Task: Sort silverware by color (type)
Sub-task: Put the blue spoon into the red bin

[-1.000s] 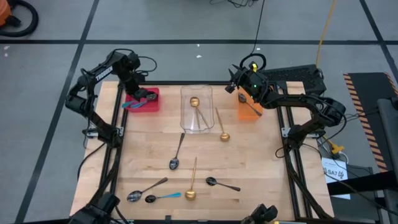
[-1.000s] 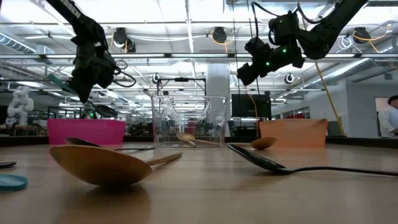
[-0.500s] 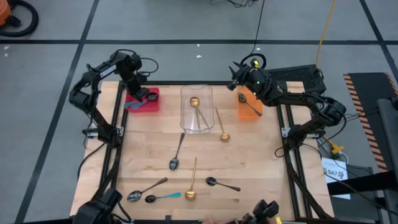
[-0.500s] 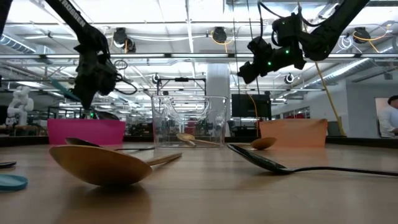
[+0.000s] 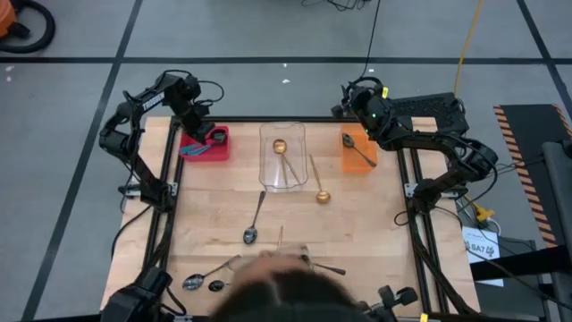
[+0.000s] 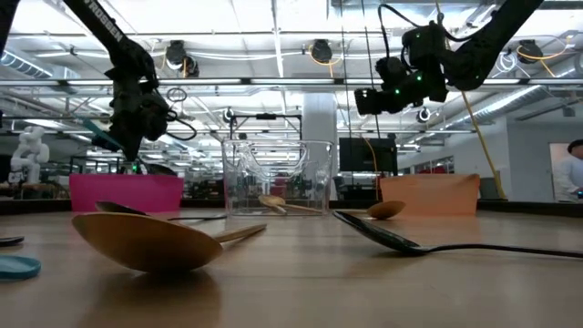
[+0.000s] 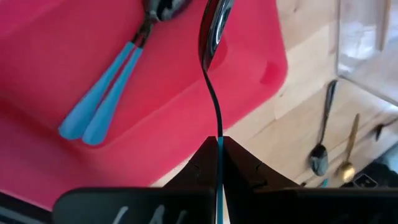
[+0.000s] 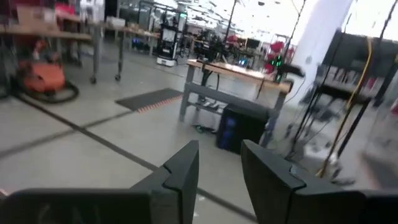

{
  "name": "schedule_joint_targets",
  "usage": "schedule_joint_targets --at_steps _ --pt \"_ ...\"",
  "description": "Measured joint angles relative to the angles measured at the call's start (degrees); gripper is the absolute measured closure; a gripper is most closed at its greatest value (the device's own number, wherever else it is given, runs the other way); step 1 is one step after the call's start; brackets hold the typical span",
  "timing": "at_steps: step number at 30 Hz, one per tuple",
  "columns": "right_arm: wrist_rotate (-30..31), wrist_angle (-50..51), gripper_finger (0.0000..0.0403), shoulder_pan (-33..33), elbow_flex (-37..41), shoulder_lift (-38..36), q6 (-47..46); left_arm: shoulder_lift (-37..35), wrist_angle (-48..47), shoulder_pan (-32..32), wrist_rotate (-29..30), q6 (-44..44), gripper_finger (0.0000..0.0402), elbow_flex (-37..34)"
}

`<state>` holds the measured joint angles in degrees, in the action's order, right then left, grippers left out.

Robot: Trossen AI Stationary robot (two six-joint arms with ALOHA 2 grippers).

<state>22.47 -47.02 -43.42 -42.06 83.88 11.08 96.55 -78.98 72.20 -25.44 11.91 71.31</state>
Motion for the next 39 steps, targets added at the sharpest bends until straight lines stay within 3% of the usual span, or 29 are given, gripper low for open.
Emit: schedule_joint_targets --at_steps 7,13,26,39 --pt "0.1 0.1 0.0289 -0.2 0.0 0.0 -15.2 0.7 1.0 1.6 -2.5 0.6 0.0394 0.0" --pt "0.2 -0.4 0.0289 -0.4 -1.4 0.0 -21.2 3.7 -0.5 3.1 -5.7 4.2 0.0394 0.0" --pt "0.4 12.3 0.0289 -0.5 -10.4 0.0 -19.8 6.3 -0.5 3.4 -6.6 4.1 0.0394 0.2" --pt "0.5 15.9 0.0289 -0.5 -11.0 0.0 -19.4 6.3 -1.2 4.3 -8.1 5.8 0.0394 0.2"
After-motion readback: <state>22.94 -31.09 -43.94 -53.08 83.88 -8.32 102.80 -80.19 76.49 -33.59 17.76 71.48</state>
